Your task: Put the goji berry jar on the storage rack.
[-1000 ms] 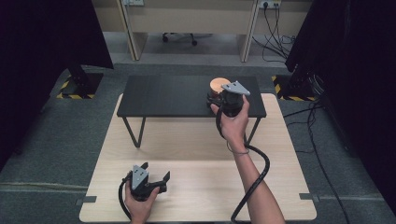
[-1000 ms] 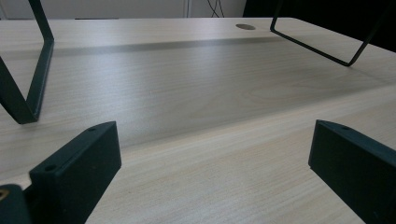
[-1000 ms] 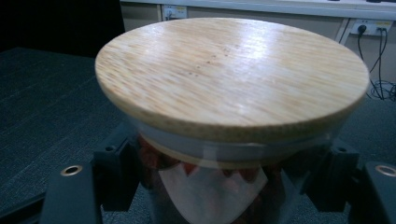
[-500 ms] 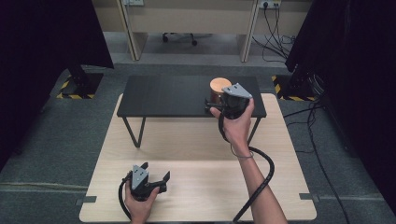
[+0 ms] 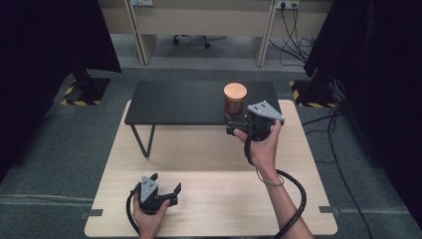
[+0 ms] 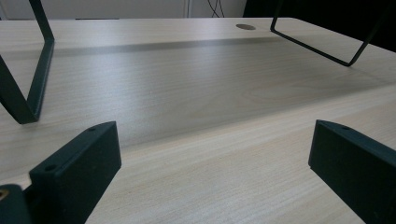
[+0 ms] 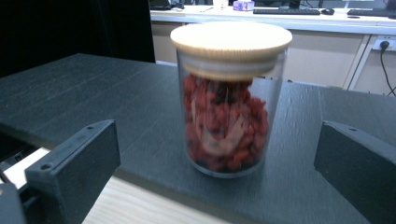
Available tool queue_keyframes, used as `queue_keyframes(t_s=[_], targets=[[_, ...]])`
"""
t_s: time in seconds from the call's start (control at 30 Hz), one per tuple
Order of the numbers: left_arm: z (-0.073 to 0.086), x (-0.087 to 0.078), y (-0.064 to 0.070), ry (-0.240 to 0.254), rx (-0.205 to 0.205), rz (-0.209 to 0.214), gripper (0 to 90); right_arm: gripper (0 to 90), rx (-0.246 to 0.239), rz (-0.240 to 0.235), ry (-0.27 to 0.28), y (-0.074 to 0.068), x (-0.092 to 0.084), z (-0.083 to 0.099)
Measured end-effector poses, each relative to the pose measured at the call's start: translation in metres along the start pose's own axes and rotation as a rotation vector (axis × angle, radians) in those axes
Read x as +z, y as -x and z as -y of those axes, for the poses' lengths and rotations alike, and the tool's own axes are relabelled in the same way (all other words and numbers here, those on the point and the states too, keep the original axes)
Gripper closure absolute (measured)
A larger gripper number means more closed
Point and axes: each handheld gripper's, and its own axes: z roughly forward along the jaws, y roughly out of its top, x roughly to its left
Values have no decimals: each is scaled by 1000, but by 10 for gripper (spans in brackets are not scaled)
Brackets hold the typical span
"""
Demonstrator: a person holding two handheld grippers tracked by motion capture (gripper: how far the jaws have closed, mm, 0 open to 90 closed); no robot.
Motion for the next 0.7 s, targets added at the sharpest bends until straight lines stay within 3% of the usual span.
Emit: queue_keyframes(t_s=[0.7], targets=[[1, -1, 1, 2, 6, -2, 16, 4, -11, -24, 40, 5, -62, 47]])
